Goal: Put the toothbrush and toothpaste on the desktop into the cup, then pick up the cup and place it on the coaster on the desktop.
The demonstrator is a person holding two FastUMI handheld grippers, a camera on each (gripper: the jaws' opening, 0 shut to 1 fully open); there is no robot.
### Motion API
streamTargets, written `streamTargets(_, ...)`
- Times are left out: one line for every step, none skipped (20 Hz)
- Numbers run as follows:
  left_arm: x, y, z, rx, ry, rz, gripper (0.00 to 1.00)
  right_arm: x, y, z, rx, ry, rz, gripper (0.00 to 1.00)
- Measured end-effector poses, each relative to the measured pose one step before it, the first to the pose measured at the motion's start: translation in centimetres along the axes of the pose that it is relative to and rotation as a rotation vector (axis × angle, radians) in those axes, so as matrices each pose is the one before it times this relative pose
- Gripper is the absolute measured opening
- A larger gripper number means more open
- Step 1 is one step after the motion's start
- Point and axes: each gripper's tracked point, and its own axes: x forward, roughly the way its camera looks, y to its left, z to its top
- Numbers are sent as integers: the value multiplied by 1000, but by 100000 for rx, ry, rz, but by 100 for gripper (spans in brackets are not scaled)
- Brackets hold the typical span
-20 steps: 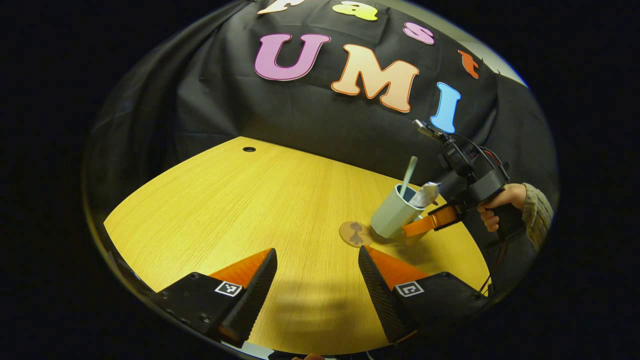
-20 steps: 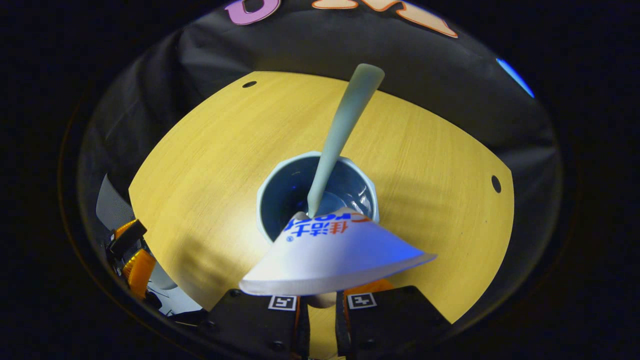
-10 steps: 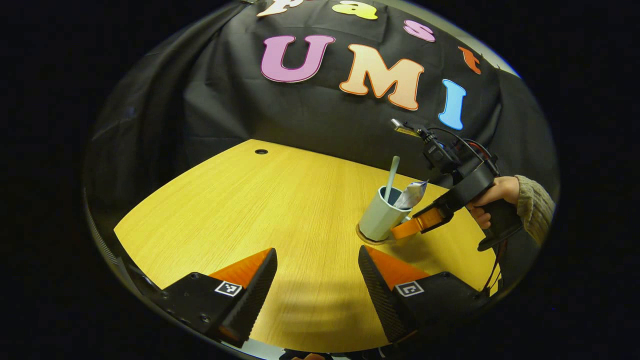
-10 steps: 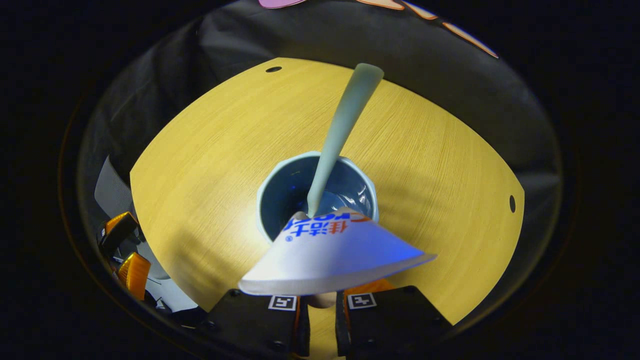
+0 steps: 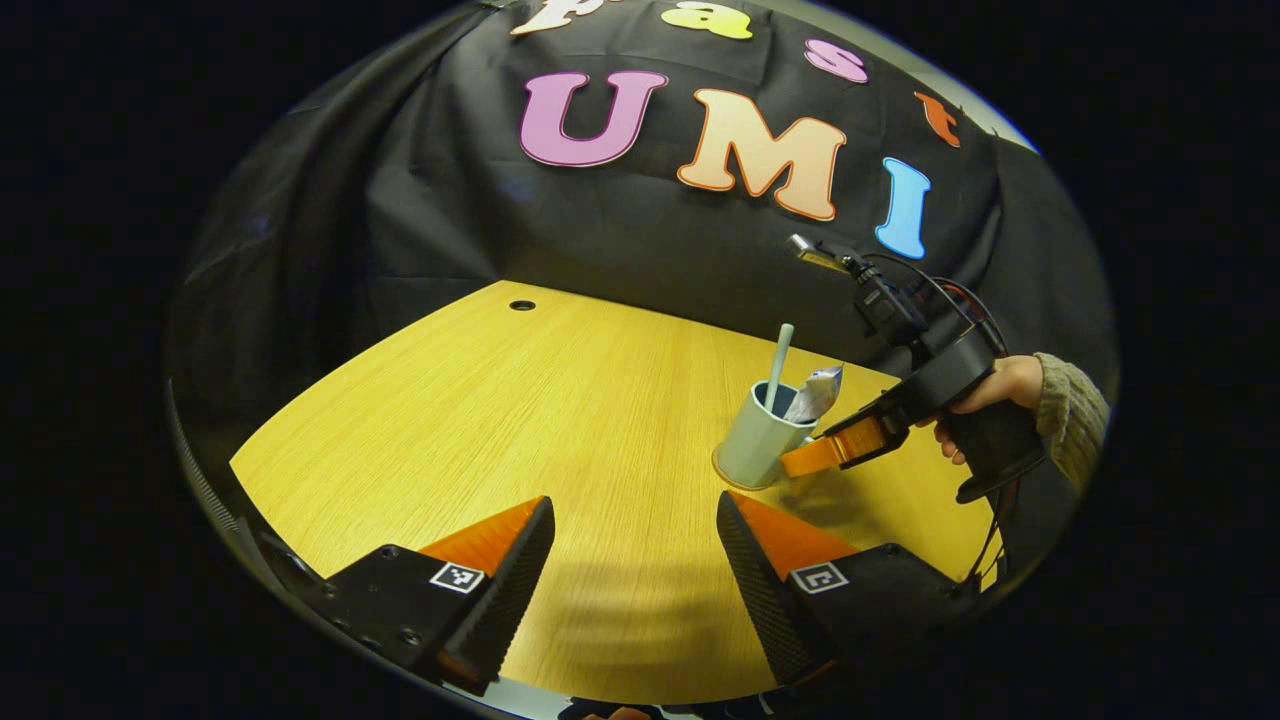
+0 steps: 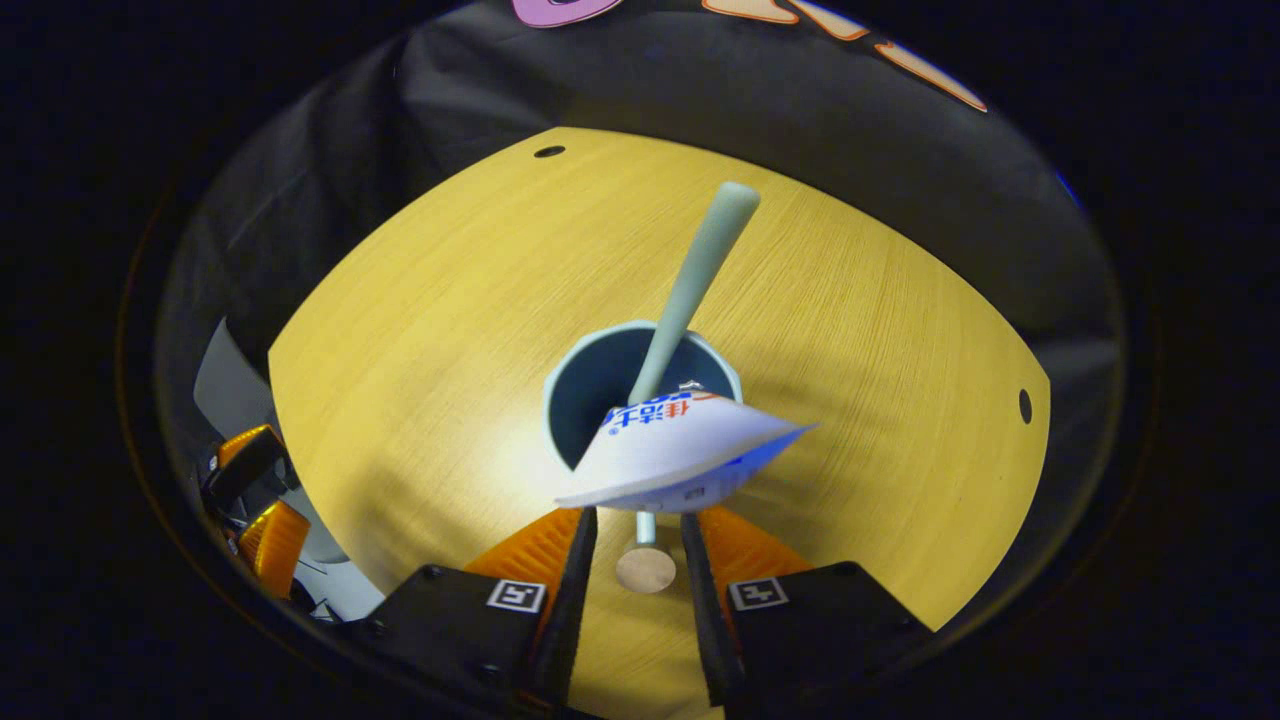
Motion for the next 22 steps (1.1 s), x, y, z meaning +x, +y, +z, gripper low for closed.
streamTargets(-75, -265, 28, -43, 296, -586, 94, -706, 270, 208, 1353, -2433, 2303, 58)
streamTargets(31, -222, -64, 86, 79, -830, 94, -780, -6, 149, 1219, -1874, 646, 80)
streamTargets(51, -314, 169, 321, -46, -719, 94, -342, -269, -50, 1169, -2727, -39, 89)
streamTargets(-47, -298, 189, 518, -433, -718, 94, -1614, -150, 483, 1803, -2868, -236, 100)
streamTargets(35, -322, 224, 493, -99, -689, 94, -1139, -210, 251, 1792, -3468, -542, 100)
streamTargets(48, -455, 130, 472, 192, -989, 94, -1129, -582, 96, 2147, -3572, -1652, 100)
streamTargets(-26, -439, 300, 371, -384, -1020, 95, -1077, -510, -30, 2165, -3185, -1804, 96)
streamTargets(-87, -398, 335, 171, -383, -1264, 94, -1086, -494, -4, 2255, -3289, -1549, 100)
streamTargets(2, -522, 312, 119, -593, -1431, 95, -1055, -597, -378, 2356, -2766, -1358, 100)
streamTargets(119, -484, 344, 225, -224, -1208, 95, -945, -682, -455, 2572, -1880, -1768, 96)
streamTargets(122, -434, 227, 394, -159, -1363, 94, -936, -819, -670, 3344, -1003, -2593, 96)
streamTargets(140, -248, 192, 572, 327, -840, 94, -818, -864, -619, 4007, -737, -2082, 96)
streamTargets(99, -341, 225, 636, 328, -1014, 94, -757, -775, -771, 4767, -808, -1609, 99)
streamTargets(63, -265, 68, 750, 97, -1000, 94, -523, -691, -600, 5383, -1106, -1133, 99)
streamTargets(56, -185, 259, 428, -29, -630, 94, -653, -729, -525, 5404, -1308, -957, 99)
streamTargets(49, -216, 476, 114, -331, -912, 94, -677, -824, -492, 4611, -1030, -1409, 99)
streamTargets(-47, -418, 468, -354, -599, -1492, 94, -640, -937, -343, 3521, -1488, -1643, 100)
streamTargets(65, -395, 442, -554, -600, -1265, 94, -611, -832, -102, 2569, -1827, -1804, 96)
streamTargets(92, -370, 355, -158, -301, -1423, 94, -379, -535, -255, 1592, -1578, -1332, 96)
streamTargets(172, -351, 250, 498, -240, -1151, 94, -415, -494, -26, 892, -2038, -1433, 99)
streamTargets(128, -228, 225, 951, -175, -1088, 94, -482, -518, 9, 494, -1917, -1585, 96)
streamTargets(127, -226, -50, 1272, 285, -1110, 94, -447, -425, -14, 414, -1487, -1463, 96)
